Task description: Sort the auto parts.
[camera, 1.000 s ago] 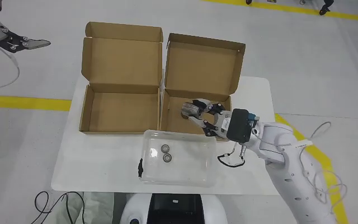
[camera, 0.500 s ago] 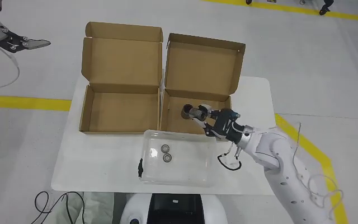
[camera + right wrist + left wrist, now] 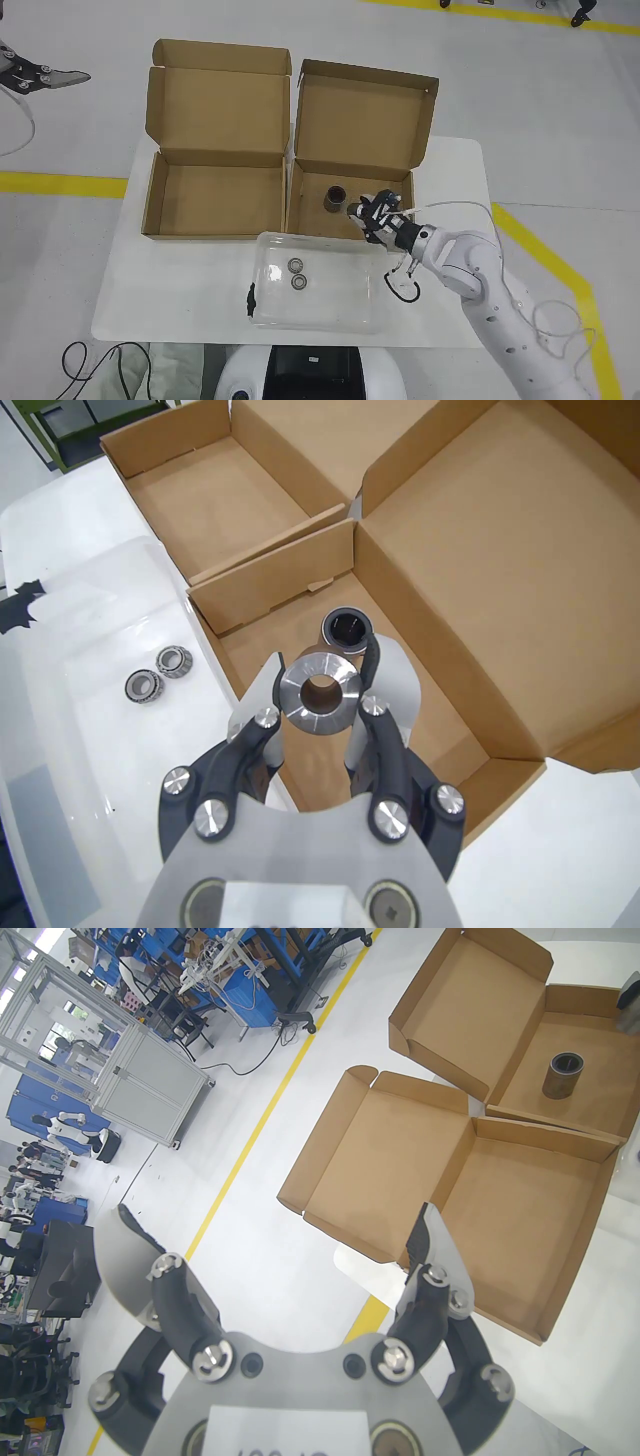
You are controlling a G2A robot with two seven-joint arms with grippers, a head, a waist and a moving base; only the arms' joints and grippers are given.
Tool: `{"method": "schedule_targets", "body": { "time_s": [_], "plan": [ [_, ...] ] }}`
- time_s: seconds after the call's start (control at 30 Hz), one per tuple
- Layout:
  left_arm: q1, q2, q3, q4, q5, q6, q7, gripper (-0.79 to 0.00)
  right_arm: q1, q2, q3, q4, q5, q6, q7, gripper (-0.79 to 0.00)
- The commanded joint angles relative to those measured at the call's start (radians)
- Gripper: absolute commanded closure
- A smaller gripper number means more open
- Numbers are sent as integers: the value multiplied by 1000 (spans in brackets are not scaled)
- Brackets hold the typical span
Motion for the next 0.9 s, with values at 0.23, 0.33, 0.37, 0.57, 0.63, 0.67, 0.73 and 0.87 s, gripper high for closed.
{"method": "schedule_targets", "body": {
  "time_s": [0.23,0.33,0.37,0.57,0.63,0.67,0.73,0.87],
  "plan": [
    [0,0,0,0,0,0,0,-785,99,-21,-76,106,18,55,130,0],
    [0,0,0,0,0,0,0,-785,137,-31,-105,145,24,75,162,0],
    [0,0,0,0,0,0,0,-785,152,-35,-116,162,27,82,173,0],
    [0,0,0,0,0,0,0,-785,208,-51,-155,233,37,109,218,0],
    [0,0,0,0,0,0,0,-785,225,-57,-168,256,43,112,228,0],
    [0,0,0,0,0,0,0,-785,232,-59,-173,268,48,112,227,0],
    [0,0,0,0,0,0,0,-785,246,-65,-184,290,57,109,223,0],
    [0,0,0,0,0,0,0,-785,278,-76,-209,330,67,111,231,0]
  ]
}}
